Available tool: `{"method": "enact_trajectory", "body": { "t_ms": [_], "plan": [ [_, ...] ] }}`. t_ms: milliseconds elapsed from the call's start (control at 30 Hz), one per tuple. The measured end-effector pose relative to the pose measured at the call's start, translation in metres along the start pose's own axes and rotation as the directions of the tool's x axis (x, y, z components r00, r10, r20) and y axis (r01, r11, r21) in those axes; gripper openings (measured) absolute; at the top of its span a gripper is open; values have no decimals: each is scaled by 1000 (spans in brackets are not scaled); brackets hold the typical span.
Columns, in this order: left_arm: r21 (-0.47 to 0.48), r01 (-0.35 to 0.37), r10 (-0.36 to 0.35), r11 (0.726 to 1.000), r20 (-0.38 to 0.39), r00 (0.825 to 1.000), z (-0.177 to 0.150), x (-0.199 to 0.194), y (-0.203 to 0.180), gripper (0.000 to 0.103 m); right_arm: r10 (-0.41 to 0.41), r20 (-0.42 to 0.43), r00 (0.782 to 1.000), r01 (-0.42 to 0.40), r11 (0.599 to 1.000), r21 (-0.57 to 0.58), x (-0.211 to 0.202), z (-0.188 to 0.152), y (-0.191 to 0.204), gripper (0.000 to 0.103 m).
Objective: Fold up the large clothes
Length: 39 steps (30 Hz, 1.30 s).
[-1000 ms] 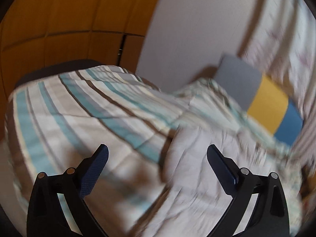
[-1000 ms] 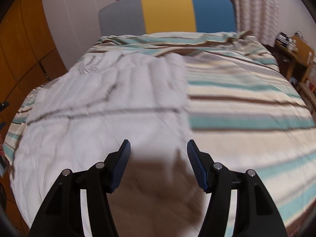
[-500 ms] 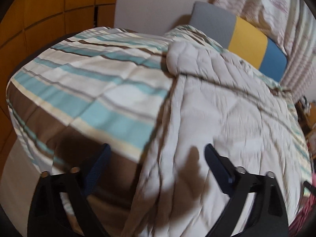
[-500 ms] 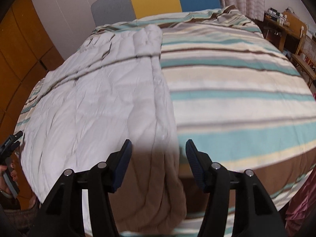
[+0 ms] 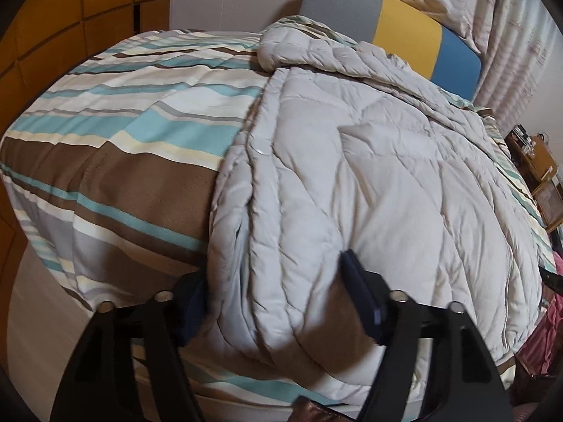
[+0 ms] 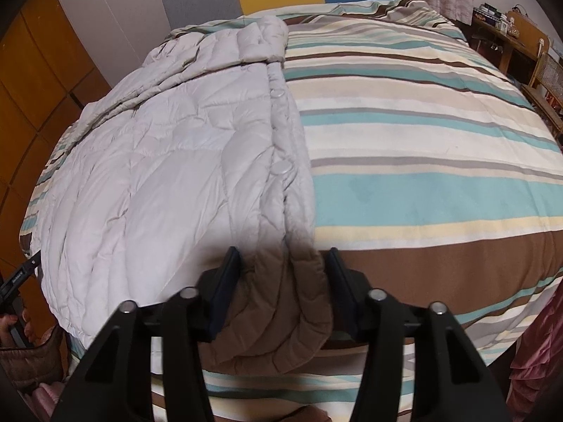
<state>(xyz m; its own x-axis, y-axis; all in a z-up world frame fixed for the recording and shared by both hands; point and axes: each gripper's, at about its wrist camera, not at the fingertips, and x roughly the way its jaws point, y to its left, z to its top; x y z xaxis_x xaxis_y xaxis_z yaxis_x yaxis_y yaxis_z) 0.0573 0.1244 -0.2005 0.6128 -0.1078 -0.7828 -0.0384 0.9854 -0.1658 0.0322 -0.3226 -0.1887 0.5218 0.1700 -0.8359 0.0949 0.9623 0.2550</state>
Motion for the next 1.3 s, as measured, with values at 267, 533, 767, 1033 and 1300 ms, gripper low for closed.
{"method": "enact_trajectory", "body": {
  "t_ms": [267,533,767,1033,1300],
  "plan": [
    [76,32,-38,997,76,996,30,-20,-29,16,40,75,996,-36,998,-56,-8,16,24,13],
    [39,78,-84,996,164,983,87,-27,-41,16,105,185,977,-103,995,-16,-19,64,32,13],
    [24,77,-81,997,250,965,140,-22,-54,16,122,242,962,-121,992,-22,-17,111,44,13],
    [-29,110,-99,994,241,965,203,15,-50,16,164,231,959,-183,981,61,11,178,38,13],
    [-69,118,-104,991,184,977,248,69,-45,16,205,204,957,-244,952,185,53,223,27,15]
  ]
}}
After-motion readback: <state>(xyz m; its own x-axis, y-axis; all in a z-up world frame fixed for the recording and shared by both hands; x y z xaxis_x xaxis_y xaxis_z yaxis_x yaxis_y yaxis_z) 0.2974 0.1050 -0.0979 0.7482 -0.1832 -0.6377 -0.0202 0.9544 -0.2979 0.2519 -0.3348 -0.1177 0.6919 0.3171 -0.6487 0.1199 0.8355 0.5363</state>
